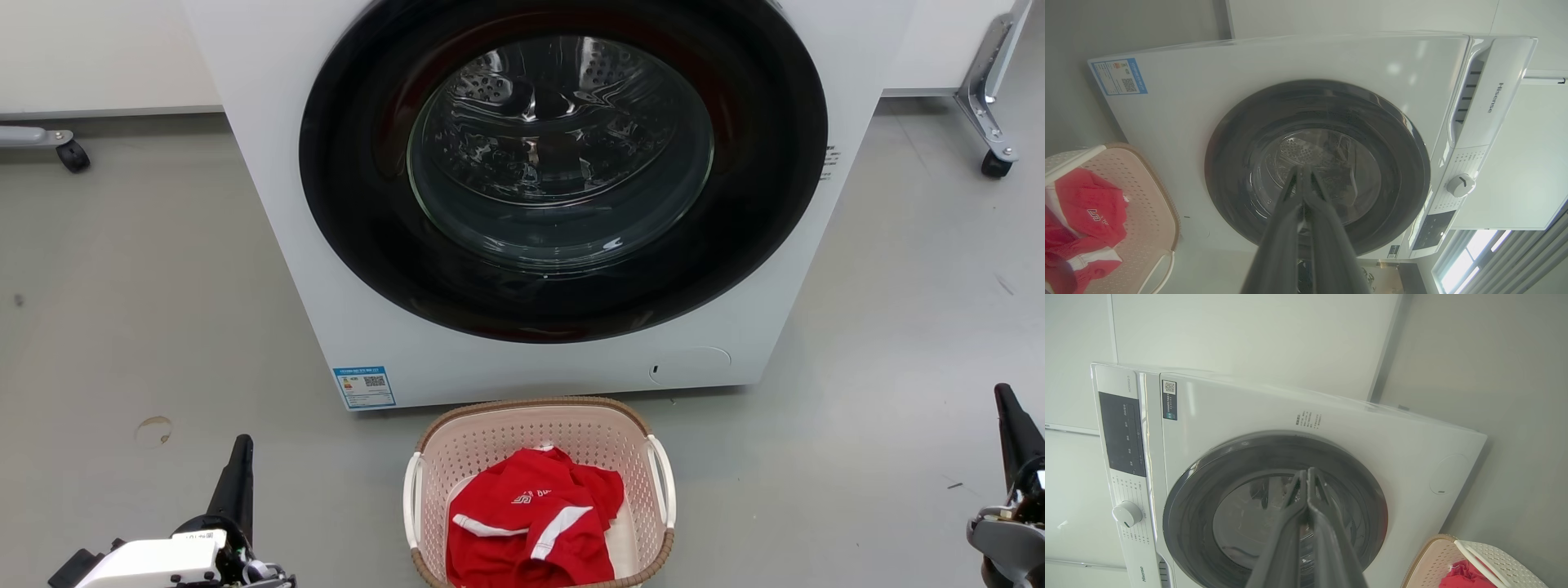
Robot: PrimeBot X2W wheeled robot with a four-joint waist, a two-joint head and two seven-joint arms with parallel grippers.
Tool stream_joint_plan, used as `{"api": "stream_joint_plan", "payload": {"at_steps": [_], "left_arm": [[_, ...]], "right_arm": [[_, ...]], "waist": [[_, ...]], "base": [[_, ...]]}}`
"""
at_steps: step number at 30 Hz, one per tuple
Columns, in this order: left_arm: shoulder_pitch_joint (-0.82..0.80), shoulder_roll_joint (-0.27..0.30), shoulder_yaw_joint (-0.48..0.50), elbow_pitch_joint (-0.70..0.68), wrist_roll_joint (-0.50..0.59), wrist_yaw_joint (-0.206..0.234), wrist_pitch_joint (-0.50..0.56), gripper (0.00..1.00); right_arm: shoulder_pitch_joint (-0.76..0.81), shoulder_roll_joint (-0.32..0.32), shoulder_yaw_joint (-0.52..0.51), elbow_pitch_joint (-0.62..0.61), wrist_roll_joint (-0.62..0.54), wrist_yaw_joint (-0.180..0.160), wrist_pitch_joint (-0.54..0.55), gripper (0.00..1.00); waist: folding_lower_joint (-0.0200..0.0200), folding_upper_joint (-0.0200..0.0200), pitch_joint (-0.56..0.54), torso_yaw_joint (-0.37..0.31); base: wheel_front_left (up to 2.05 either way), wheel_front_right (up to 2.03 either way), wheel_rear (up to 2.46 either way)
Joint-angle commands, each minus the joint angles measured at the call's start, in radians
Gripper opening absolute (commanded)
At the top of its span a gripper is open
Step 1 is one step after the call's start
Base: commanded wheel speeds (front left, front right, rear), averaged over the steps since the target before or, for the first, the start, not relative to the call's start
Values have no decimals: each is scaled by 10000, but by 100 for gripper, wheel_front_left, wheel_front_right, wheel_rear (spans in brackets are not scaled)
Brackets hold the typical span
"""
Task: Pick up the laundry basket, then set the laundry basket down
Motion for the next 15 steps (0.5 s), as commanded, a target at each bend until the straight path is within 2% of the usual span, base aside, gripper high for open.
{"api": "stream_joint_plan", "payload": {"at_steps": [1,15], "left_arm": [[-529,108,339,-219,58,-104,24,0],[-533,77,383,-217,95,-104,59,0]], "right_arm": [[-487,-248,153,-313,53,48,78,0],[-488,-247,151,-313,52,48,79,0]], "waist": [[0,-1,0,0],[0,-1,0,0]], "base": [[0,0,0],[0,0,0]]}}
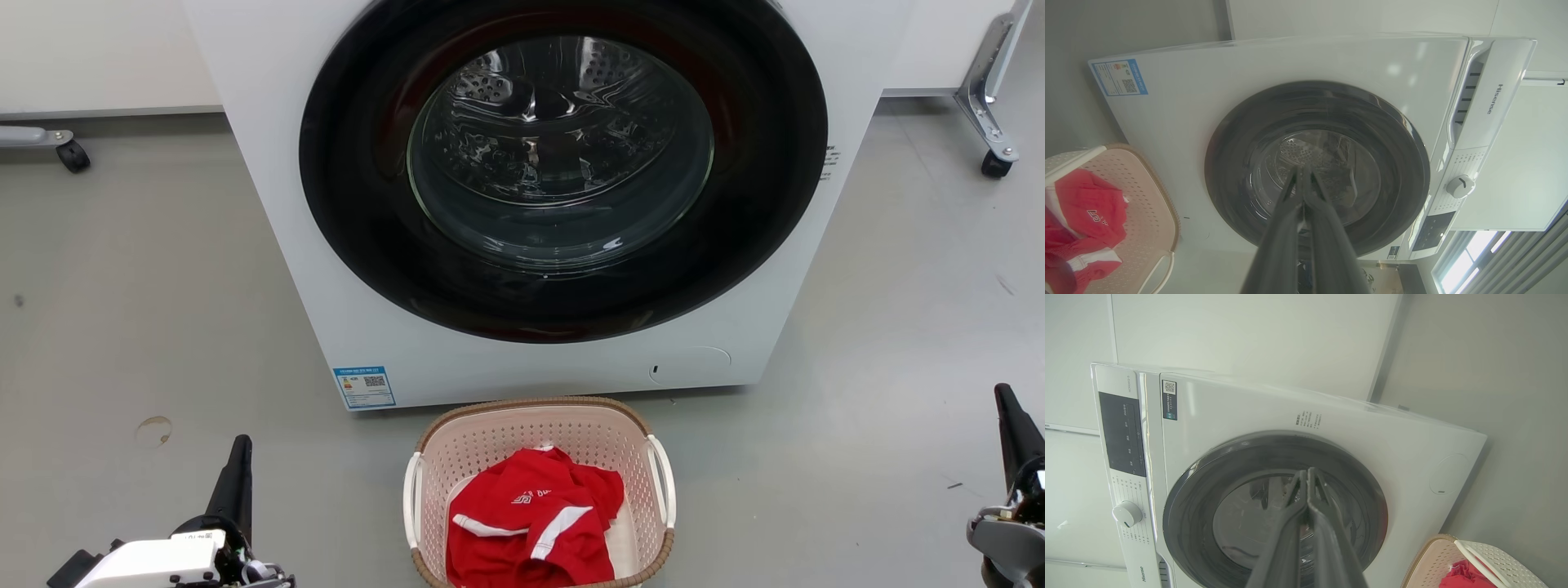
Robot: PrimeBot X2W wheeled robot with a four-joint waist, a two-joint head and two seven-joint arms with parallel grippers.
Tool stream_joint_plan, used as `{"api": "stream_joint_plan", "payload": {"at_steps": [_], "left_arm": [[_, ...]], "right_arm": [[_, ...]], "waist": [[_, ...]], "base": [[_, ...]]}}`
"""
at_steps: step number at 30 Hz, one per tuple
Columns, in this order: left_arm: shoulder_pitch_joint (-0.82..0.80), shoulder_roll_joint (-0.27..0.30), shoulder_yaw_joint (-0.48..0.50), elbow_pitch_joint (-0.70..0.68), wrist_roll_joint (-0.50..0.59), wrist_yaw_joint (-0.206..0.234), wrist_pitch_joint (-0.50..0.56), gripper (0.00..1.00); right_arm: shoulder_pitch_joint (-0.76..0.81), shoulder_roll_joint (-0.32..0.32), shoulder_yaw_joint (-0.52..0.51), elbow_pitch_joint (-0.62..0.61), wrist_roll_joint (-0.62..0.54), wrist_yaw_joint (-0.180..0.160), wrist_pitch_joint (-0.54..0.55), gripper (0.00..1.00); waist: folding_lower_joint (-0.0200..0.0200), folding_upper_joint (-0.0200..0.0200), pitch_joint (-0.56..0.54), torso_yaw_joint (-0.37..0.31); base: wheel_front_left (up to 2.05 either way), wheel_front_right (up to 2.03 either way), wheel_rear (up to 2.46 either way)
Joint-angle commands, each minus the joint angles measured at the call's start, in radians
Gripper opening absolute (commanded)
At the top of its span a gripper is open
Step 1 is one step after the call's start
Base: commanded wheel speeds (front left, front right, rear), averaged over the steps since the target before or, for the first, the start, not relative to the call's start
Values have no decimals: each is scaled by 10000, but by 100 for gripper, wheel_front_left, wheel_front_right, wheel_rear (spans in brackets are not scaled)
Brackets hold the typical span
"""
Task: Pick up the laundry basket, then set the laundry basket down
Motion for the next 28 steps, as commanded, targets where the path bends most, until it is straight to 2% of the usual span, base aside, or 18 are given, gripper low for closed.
{"api": "stream_joint_plan", "payload": {"at_steps": [1,28], "left_arm": [[-533,97,340,-220,81,-104,58,0],[-539,45,414,-217,143,-104,117,0]], "right_arm": [[-488,-249,153,-313,52,48,79,0],[-488,-248,152,-313,51,48,80,0]], "waist": [[0,0,0,0],[0,0,0,0]], "base": [[0,0,0],[0,0,0]]}}
